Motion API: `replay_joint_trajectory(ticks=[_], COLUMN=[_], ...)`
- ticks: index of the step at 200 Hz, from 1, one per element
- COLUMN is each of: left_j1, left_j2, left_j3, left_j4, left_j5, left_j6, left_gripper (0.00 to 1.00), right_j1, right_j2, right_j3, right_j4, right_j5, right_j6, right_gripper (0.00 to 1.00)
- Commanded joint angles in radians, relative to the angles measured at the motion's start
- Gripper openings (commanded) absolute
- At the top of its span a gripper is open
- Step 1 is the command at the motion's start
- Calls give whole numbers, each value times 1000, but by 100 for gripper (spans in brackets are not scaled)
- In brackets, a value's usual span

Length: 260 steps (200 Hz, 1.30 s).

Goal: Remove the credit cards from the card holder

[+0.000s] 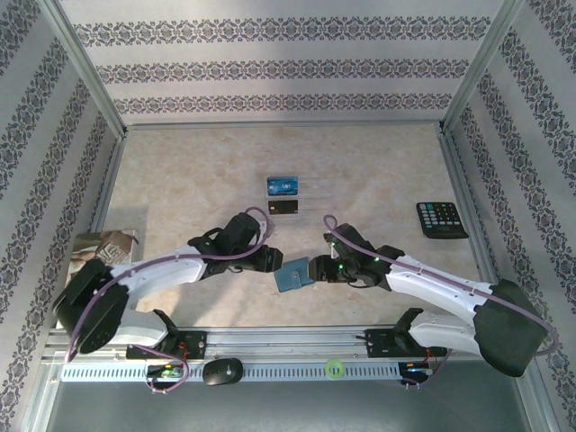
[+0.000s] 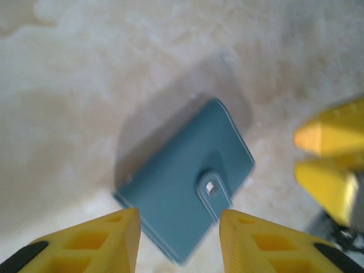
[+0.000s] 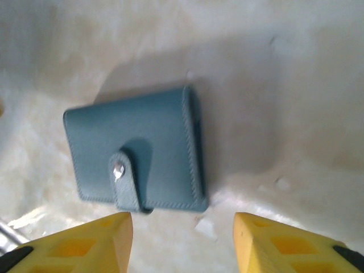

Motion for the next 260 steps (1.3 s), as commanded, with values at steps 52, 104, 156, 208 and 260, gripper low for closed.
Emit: replay_joint_trajectory(ticks=[52,104,156,208,260], left_j1=[53,19,4,1,6], left_j2=[241,244,211,99,-45], left_j3=[109,78,72,30,-102], left_j4=[137,50,-82,-142,34], left_j5=[-76,-23,57,141,135], left_j6=[106,74,34,-44,-144], left_gripper=[22,20,18,19,43], right_j1=[68,55,12,-68,-126], right_j2=[99,223,318,373,265], right_j3=[-9,41,128,222,164], right_j4=[23,52,67,66,123], right_j5=[-49,-11,18,23,-82], right_j6=[48,-19,-101,-175,-160], right_gripper=[19,17,15,16,44])
